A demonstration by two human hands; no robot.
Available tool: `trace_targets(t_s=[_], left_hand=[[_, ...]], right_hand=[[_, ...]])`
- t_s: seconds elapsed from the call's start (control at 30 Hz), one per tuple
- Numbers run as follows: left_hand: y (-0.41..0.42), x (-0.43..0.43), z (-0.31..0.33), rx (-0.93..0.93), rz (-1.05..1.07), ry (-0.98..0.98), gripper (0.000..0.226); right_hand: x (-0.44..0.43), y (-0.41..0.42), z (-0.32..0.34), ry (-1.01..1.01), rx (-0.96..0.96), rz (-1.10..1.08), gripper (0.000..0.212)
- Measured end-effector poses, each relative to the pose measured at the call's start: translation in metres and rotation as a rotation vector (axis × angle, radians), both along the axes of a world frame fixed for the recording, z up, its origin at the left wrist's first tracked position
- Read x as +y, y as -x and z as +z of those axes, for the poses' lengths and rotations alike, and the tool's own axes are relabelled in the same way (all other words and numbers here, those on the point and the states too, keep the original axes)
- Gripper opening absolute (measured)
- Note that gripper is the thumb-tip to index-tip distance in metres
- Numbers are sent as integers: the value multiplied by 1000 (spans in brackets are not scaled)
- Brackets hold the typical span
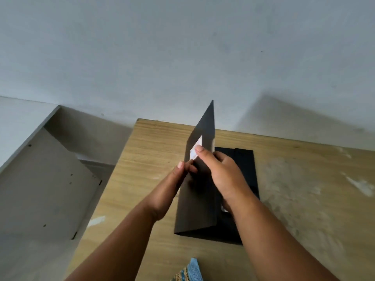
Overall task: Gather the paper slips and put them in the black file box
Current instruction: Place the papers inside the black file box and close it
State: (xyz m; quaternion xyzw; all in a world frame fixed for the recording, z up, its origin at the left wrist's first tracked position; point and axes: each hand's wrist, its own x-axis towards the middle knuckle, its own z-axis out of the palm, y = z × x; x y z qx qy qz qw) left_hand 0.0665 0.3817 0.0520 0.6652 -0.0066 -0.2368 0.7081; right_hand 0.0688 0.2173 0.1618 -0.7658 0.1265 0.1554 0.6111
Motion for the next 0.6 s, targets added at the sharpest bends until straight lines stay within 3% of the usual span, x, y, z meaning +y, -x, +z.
trace_targets(t_s=[0.13, 0.23, 0.3, 0.43, 0.6], left_hand=[[2, -42, -17, -34, 3, -252, 48], [17, -49, -44, -137, -100, -664, 67], [21, -51, -62, -145, -167, -843, 77], [28, -58, -79, -256, -134, -939, 81], [25, -61, -87, -283, -138, -1016, 86]], right_hand=[[-64, -2, -13, 46, 13, -133, 8], [-107, -2, -40, 220, 14, -186, 10], [-126, -2, -65, 323, 19, -202, 15], [-140, 9, -106, 458, -8, -213, 55], [-149, 34, -153, 869, -163, 28, 55]])
